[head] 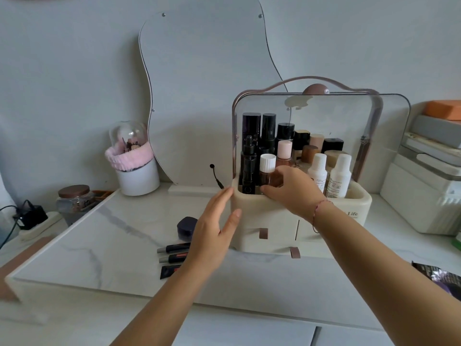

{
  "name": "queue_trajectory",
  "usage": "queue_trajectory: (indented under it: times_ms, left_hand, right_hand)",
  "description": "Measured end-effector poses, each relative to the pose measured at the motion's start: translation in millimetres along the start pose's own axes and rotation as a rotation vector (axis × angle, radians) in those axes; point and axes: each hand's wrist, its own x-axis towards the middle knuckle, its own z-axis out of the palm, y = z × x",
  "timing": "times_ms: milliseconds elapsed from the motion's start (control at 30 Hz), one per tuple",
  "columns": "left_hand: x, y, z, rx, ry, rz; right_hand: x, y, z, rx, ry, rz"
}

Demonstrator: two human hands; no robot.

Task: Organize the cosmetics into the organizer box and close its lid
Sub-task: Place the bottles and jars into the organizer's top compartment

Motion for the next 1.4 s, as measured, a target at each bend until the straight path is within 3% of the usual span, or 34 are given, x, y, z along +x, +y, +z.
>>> queue_trajectory:
  times_ms: [133, 200, 300, 367, 433, 567, 733, 900, 1000, 1200, 1400]
  left_hand:
    - [-6.2, -18.0, -23.8, 0.133, 0.12, -0.074]
    - [-5.4, -35.9, -39.3, 0.235, 0.137, -0.172]
    - [-1.0, -62.1, -53.3, 0.334, -0.006, -0.392]
    - [2.6, -73.6, -53.4, 0.361, -0.12, -0.469]
    - [7.3, -82.6, -50.4, 0.374, -0.161, -0.477]
    - [12.4, -90.0, -47.2, 0.358, -0.065, -0.487]
    - [8.1, -51.4, -51.7, 0.125, 0.027, -0.39]
    - [-3.8, 27.1, -57.0, -0.152, -0.136, -0.26]
    - [-6.4, 61.8, -53.9, -0.286, -0.249, -0.193]
    - [-3.2, 75.0, -32.2, -0.407, -0.322, -0.137]
    - [-2.5, 68.4, -10.3, -0.338, -0.164, 0.018]
  right_hand:
    - [-5.7, 2.7, 0.9, 0.005, 0.035, -0.001]
    - [-16.8, 4.1, 3.4, 0.064, 0.146, -0.024]
    - [-50.3, 0.7, 11.8, 0.175, 0.423, -0.174]
    - [-75.3, 0.4, 23.9, 0.267, 0.486, -0.26]
    - [-94.3, 4.4, 37.5, 0.341, 0.449, -0.244]
    - [-110.9, 18.4, 52.5, 0.409, 0.359, -0.149]
    - [-110.3, 27.5, 46.9, 0.411, 0.239, -0.123]
    - [-104.9, 14.1, 36.3, 0.409, -0.047, -0.24]
    - [-98.6, 6.1, 20.5, 0.53, -0.217, -0.285]
    - [-93.3, 9.1, -14.3, 0.528, -0.213, -0.362]
    - [-88.6, 13.3, -23.3, 0.367, -0.026, -0.362]
